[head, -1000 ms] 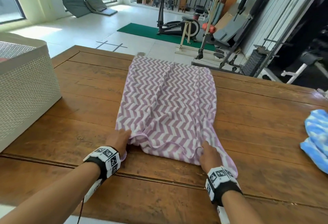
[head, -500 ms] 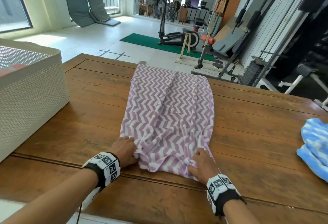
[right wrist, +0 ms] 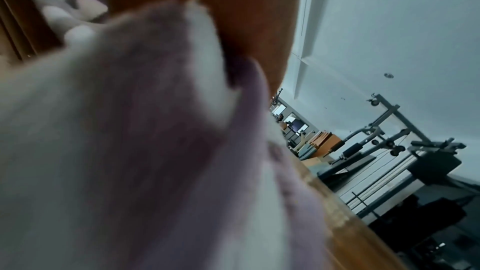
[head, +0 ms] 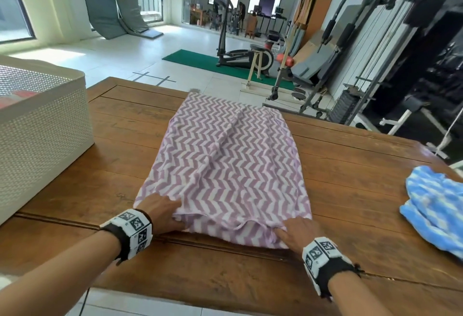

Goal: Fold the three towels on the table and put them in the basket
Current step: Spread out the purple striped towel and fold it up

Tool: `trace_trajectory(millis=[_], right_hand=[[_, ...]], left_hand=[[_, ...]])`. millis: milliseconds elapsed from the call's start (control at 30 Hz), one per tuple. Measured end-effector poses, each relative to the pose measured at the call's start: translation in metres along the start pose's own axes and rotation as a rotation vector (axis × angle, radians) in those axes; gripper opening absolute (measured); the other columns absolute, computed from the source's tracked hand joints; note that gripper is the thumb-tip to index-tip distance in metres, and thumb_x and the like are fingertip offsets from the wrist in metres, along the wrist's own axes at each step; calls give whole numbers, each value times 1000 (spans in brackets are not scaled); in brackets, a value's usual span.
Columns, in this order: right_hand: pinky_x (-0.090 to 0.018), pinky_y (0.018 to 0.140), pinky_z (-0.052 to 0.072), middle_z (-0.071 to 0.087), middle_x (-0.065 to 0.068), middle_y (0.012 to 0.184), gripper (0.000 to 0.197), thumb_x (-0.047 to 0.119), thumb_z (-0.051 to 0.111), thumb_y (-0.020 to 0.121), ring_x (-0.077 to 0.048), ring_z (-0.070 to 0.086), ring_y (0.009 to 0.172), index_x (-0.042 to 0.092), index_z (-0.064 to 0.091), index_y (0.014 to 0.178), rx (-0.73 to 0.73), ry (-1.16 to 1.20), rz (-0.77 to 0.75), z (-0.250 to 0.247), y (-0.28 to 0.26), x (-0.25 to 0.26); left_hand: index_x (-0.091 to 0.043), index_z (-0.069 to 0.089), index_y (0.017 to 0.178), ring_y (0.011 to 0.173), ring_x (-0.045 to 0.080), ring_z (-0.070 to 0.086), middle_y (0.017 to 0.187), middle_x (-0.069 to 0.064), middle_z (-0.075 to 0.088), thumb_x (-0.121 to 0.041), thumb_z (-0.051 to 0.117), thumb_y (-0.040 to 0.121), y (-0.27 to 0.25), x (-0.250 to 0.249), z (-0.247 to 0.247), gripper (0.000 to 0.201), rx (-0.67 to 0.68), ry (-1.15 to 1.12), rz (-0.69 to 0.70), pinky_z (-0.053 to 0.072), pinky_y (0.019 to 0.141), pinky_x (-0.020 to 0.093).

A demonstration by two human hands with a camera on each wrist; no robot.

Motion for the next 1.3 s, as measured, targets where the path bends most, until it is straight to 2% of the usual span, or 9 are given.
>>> trace_trajectory(millis=[100, 367, 467, 567, 700, 833, 1000, 1133, 1300], right_hand=[[-34, 93, 43, 62, -5, 121, 62, 65, 28, 93, -23, 59, 111, 17, 60, 116, 27, -69, 70, -3, -6, -14], [-32, 85, 45, 59, -9, 120, 58, 61, 46, 89, -26, 59, 109, 12, 58, 117, 77, 27, -41, -1, -47, -7], [-28, 75, 44, 61, -7, 115, 45, 48, 59, 84, -26, 61, 102, 12, 58, 112, 87, 111, -59, 13, -67, -4], [-29, 80, 45, 62, -9, 115, 34, 30, 64, 83, -26, 61, 104, 11, 59, 111, 123, 191, -75, 25, -87, 3], [-32, 83, 43, 57, -15, 124, 40, 10, 48, 88, -31, 57, 111, 13, 41, 127, 102, 248, -149, 36, -109, 16], [-34, 98, 41, 51, -11, 137, 38, 25, 41, 98, -29, 51, 124, 15, 45, 134, 105, 117, -127, 41, -124, 25], [-32, 93, 45, 60, -8, 125, 55, 57, 39, 94, -26, 58, 114, 14, 60, 120, 55, 37, -34, 41, -127, 21], [-34, 97, 41, 53, -11, 131, 60, 59, 39, 93, -28, 52, 120, 10, 55, 125, -19, 60, -77, 36, -123, 28], [-33, 100, 40, 45, -10, 135, 53, 49, 48, 93, -28, 46, 125, 16, 45, 134, -27, 231, -94, 47, -110, 33]], left_hand=[[-21, 57, 117, 105, 24, 59, 115, 3, 63, -74, 53, 73, -8, 7, 1, 69, 88, 71, -21, 43, 85, 31], [-16, 56, 120, 114, 22, 53, 124, 5, 57, -35, 56, 88, -40, -14, 0, 37, 42, 35, -10, 40, 97, 28], [-17, 61, 116, 109, 24, 57, 119, 6, 60, -36, 57, 86, -63, -22, 4, 36, 68, -25, -8, 46, 93, 29], [-18, 61, 117, 110, 25, 59, 118, 7, 62, -37, 60, 84, -84, -29, 15, 38, 56, -89, -6, 47, 92, 31], [-24, 46, 125, 113, 27, 56, 123, 7, 58, -32, 57, 85, -112, -41, 28, 42, 52, -133, -31, 43, 88, 31], [-29, 53, 124, 113, 25, 57, 123, 3, 61, -33, 52, 88, -136, -43, 36, 36, 23, -115, -65, 45, 92, 31], [-23, 63, 115, 111, 23, 59, 119, 3, 64, -40, 46, 85, -150, -28, 37, 38, 38, -5, -142, 48, 90, 30], [-20, 65, 113, 110, 24, 60, 116, 3, 65, -50, 55, 82, -148, -28, 27, 43, -2, 37, -132, 45, 91, 32], [-19, 59, 113, 118, 19, 48, 122, -2, 57, -30, 58, 84, -136, -32, 25, 30, -75, -66, -11, 39, 96, 29]])
Point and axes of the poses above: each hand's wrist, its own y-axis towards the middle knuckle, its own z-axis out of the palm, x = y × z, the point moved 1 cm from there along y, towards the middle knuckle
